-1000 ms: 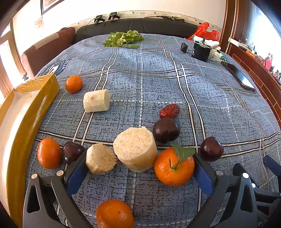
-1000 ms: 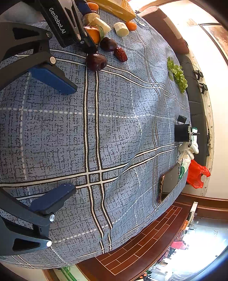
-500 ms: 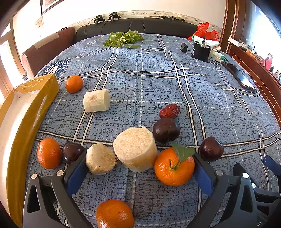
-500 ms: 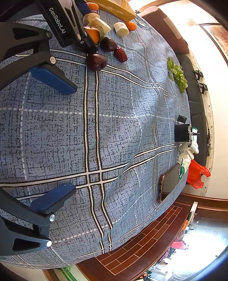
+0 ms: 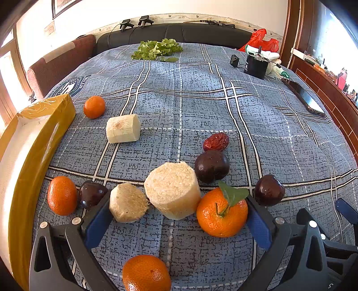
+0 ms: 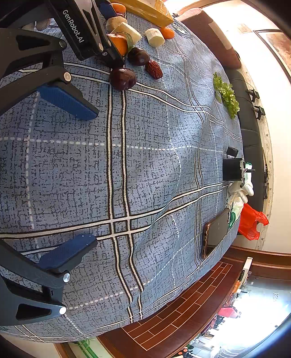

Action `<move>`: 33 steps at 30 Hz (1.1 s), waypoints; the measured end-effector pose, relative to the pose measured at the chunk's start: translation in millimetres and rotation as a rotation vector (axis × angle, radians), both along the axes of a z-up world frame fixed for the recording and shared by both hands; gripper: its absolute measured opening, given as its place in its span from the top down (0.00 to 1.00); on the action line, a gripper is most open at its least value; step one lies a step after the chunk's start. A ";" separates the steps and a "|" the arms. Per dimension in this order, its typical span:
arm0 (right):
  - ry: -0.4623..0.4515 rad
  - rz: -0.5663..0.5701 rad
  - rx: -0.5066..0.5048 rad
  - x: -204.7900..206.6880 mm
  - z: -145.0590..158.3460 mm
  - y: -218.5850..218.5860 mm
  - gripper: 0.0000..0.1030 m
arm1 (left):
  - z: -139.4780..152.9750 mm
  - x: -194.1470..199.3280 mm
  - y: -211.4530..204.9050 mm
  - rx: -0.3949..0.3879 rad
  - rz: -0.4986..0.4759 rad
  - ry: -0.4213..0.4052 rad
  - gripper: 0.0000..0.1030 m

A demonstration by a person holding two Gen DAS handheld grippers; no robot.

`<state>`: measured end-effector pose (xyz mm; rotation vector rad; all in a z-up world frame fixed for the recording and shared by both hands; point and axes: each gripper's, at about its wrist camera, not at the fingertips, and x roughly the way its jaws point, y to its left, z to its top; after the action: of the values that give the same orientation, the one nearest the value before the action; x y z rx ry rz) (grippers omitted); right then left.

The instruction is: Organize fruits

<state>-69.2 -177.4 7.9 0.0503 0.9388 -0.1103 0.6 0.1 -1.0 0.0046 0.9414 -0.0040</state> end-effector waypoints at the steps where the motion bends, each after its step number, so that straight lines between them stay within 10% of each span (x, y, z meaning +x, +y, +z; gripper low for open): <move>1: 0.000 0.000 0.000 0.0 -0.1 0.0 0.00 | 0.1 -0.1 -0.1 0.000 0.000 0.000 0.00; 25: 0.088 0.002 0.015 -4.4 4.0 1.6 0.00 | 3.0 -2.5 -1.0 0.002 -0.055 0.073 0.00; 33: 0.078 -0.009 0.006 -3.0 4.2 3.1 0.00 | 30.0 -34.0 14.4 -0.105 -0.088 -0.011 0.15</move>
<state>-72.2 -174.3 12.0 0.0563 1.0169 -0.1188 -33.4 14.4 29.0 -0.0510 0.9280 -0.1351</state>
